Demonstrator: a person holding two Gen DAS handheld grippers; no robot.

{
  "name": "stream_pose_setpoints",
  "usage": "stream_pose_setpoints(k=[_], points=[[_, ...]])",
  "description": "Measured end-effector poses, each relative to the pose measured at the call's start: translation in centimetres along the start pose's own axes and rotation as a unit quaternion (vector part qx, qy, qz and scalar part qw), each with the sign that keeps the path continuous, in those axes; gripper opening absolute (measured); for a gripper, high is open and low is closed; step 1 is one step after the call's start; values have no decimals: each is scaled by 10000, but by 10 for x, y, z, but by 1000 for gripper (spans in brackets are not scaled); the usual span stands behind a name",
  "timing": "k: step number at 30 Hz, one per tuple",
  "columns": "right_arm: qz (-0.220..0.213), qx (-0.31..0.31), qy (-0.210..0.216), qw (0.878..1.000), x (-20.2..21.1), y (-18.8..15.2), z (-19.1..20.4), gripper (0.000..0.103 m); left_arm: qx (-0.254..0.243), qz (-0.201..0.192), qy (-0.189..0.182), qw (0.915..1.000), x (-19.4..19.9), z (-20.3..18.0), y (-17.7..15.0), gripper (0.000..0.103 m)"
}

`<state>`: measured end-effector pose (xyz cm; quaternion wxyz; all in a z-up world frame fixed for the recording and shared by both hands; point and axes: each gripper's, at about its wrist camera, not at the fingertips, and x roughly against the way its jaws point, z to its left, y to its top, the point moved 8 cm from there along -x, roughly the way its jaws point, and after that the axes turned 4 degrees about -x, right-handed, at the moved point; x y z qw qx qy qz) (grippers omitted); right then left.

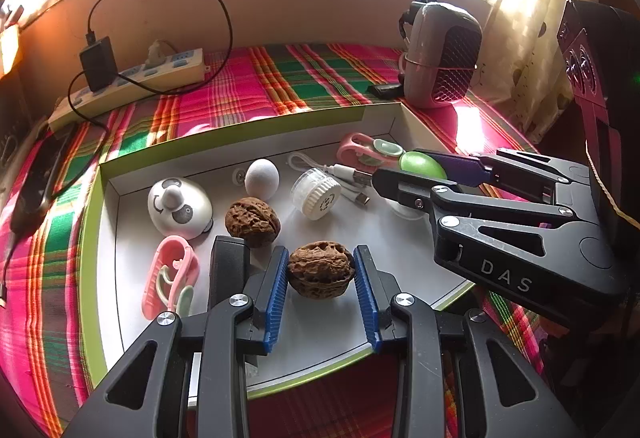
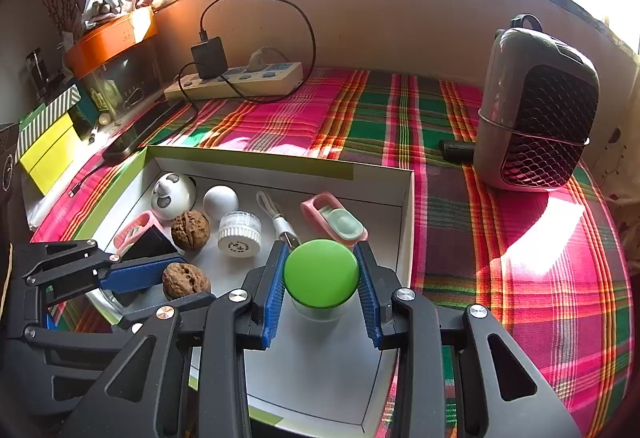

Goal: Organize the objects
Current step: 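Carry the walnut and green mushroom toy over the box with both tools, then lower the walnut and green toy into the box and open both tools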

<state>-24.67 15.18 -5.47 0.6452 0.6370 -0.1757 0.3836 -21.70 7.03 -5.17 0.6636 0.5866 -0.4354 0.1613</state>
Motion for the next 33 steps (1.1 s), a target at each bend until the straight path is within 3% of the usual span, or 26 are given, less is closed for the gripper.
stream_pose_setpoints(k=[33], points=[[-9,48,-20,10000,1,-1,2,37,22,2,-10,10000,1,0,0,31]])
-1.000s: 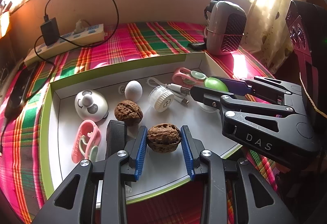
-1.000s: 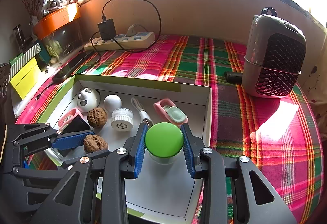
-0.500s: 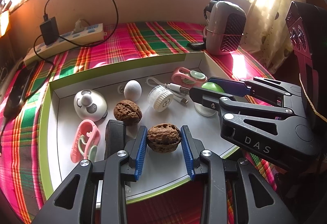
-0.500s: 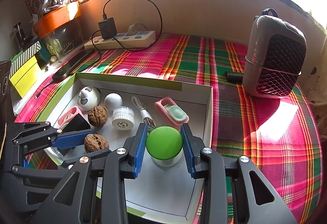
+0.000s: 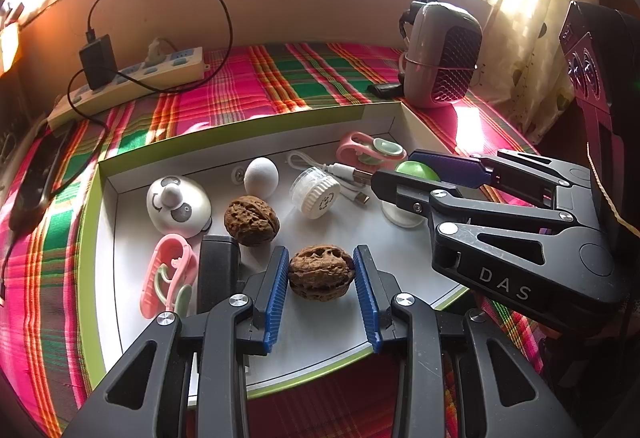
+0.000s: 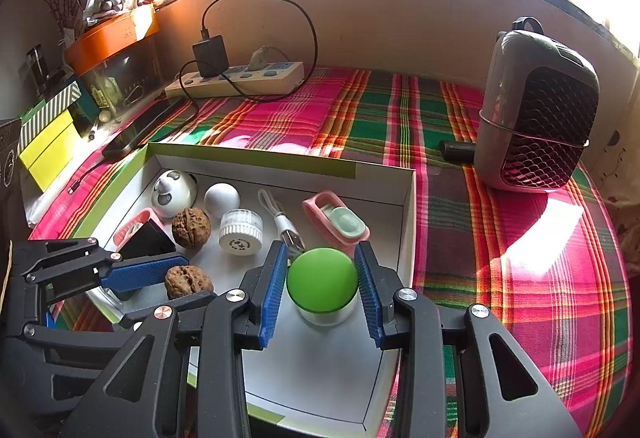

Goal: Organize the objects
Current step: 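Lower the walnut and green toy into the box and open both tools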

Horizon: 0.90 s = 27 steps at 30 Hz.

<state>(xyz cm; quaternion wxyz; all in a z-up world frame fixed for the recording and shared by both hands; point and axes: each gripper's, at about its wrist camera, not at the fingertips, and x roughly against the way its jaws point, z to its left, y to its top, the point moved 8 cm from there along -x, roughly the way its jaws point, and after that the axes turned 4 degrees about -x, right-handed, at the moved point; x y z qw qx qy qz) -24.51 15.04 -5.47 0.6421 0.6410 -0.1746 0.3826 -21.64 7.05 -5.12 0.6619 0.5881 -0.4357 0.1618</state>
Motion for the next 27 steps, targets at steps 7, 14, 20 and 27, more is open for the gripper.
stream_pose_setpoints(k=[7,14,20,27], points=[[-8,38,17,10000,0,-1,3,43,-12,-5,11,10000,0,-1,0,31],[-34,-23,-1,10000,2,0,1,43,-88,-35,63,9999,3,-2,0,31],[-58,-38,-37,10000,4,-2,1,43,-76,-36,130,9999,4,0,0,31],[-75,-55,-48,9999,6,-1,1,43,-58,-64,136,9999,6,0,-1,31]])
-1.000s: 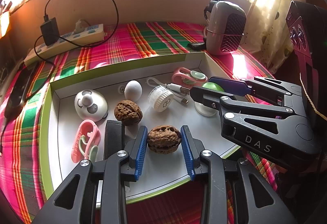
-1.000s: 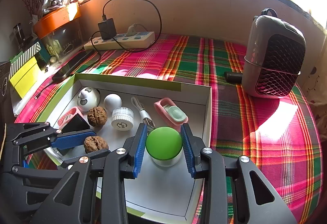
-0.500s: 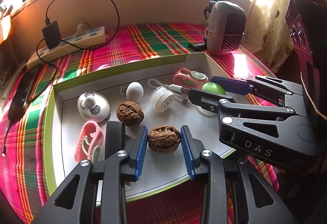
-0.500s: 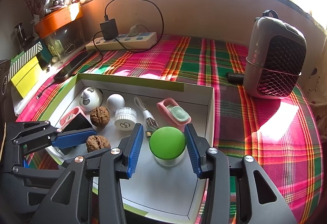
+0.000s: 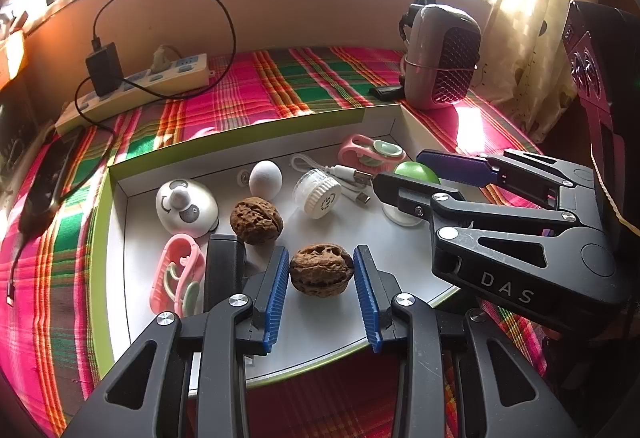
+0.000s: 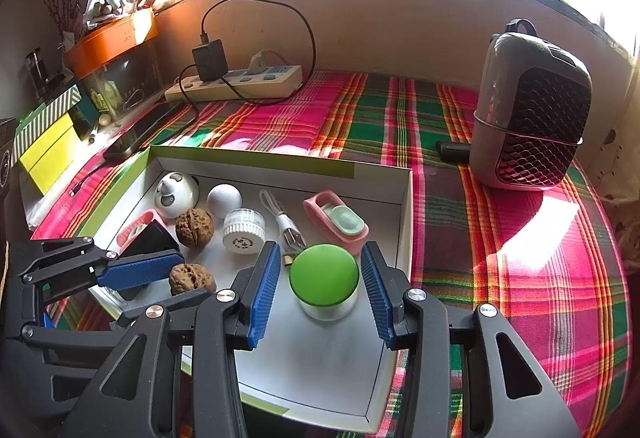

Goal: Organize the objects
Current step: 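Lower the walnut and green toy into the box and open both tools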

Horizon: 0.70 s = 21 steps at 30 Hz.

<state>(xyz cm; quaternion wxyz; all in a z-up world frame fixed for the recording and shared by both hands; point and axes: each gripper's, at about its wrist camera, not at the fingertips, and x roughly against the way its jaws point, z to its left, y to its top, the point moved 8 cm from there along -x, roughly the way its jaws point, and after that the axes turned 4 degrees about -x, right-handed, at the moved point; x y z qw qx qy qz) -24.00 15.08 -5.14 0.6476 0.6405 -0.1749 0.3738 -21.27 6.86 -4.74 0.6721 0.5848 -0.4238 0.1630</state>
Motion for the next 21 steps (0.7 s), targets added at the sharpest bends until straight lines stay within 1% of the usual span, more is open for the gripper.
stream_pose_setpoints(k=[7,12,14,17,20,21], points=[[-24,-91,-28,10000,5,0,0,44,46,-62,60,10000,7,1,-1,31],[-48,-162,-105,9998,13,-2,2,44,84,-103,268,9996,15,4,-3,31],[-84,-175,-92,9998,18,-3,4,44,130,-148,267,9994,20,4,-3,31],[-145,-190,-167,9996,27,-5,7,43,100,-227,443,9987,28,4,-3,31],[-209,-259,-196,9993,36,-7,9,43,186,-280,421,9985,36,4,-5,31],[-226,-269,-213,9992,38,-8,10,43,209,-299,468,9982,40,5,-6,31]])
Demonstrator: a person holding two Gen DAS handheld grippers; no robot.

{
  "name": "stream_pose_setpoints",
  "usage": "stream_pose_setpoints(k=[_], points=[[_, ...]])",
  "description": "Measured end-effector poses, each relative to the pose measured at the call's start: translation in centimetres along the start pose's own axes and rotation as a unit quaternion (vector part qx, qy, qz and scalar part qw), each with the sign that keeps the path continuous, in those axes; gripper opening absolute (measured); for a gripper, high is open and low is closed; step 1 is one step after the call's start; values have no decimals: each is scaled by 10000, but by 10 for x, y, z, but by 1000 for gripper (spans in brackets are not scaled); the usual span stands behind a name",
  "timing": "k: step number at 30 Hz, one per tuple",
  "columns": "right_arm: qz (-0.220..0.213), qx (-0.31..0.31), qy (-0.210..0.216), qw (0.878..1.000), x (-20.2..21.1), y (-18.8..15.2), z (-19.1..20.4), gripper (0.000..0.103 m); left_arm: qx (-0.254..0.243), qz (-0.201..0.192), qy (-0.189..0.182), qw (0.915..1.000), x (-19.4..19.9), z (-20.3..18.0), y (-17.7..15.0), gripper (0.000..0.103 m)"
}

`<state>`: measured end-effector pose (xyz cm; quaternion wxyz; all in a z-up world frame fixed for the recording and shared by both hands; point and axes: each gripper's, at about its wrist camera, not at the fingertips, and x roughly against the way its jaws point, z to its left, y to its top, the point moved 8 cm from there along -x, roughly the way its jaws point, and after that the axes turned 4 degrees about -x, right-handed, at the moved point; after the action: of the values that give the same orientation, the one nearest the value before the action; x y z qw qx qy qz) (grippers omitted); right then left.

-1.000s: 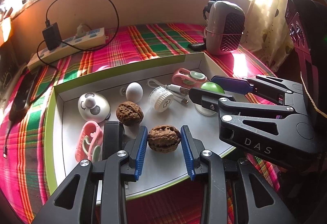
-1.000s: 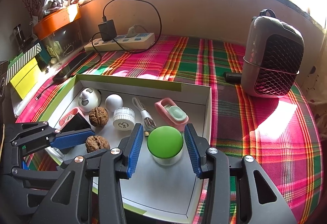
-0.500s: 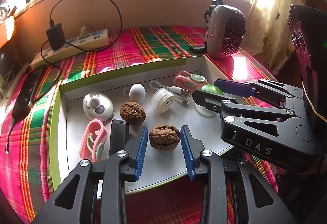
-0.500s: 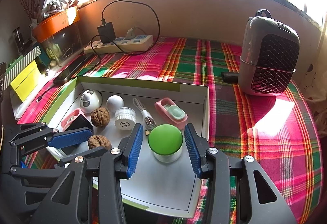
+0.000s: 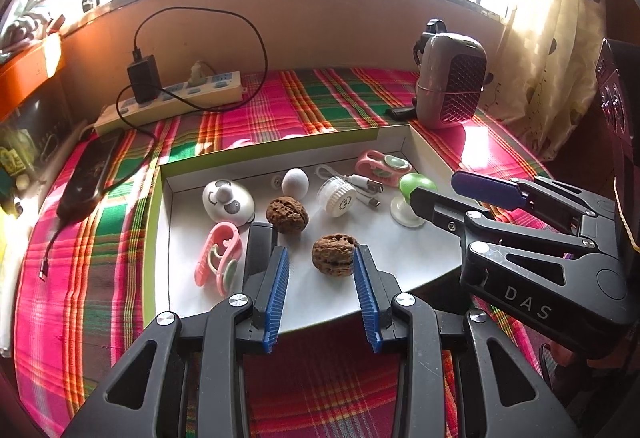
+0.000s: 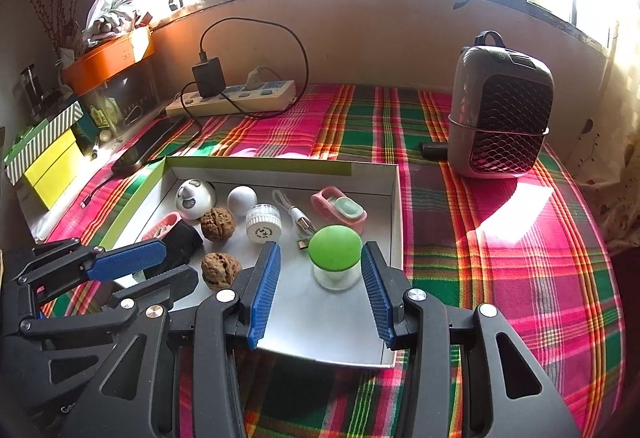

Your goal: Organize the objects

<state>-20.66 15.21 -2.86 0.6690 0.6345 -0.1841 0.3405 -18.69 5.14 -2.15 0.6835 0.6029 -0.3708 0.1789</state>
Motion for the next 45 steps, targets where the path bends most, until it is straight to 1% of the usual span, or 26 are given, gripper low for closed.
stream_pose_setpoints(k=[4,7,12,15,17,19,23,26,28,30,34,41,42,44,45], points=[[-15,5,-20,10000,12,-5,5,43,80,-77,162,9998,14,3,-4,31],[-70,14,-66,10000,24,-10,9,43,142,-59,229,9996,23,4,-12,32],[36,8,-183,9998,35,-25,13,43,196,30,281,9994,33,2,-27,32],[45,-40,-181,9998,43,-34,14,43,176,-26,381,9991,41,2,-33,32],[58,-52,-201,9998,48,-40,15,43,215,19,365,9991,43,2,-39,32],[140,-32,-248,9996,50,-49,17,43,218,59,462,9987,45,4,-46,32],[266,-23,-349,9990,54,-66,18,43,313,199,520,9980,47,6,-63,32],[327,-20,-453,9984,56,-77,18,43,348,304,710,9964,49,10,-77,32],[380,-39,-463,9982,58,-84,18,43,410,365,718,9959,49,11,-85,32],[433,4,-520,9977,59,-91,20,43,456,391,816,9949,51,13,-92,32],[532,45,-585,9969,60,-104,22,43,521,507,815,9940,51,13,-105,32],[592,44,-723,9956,65,-118,21,44,553,496,869,9934,56,10,-117,32],[616,42,-745,9953,65,-120,20,44,576,484,870,9934,57,10,-118,32],[645,20,-765,9950,66,-125,19,52,618,442,937,9927,59,11,-120,32],[664,6,-777,9948,66,-127,18,53,610,429,970,9925,60,10,-121,32]])
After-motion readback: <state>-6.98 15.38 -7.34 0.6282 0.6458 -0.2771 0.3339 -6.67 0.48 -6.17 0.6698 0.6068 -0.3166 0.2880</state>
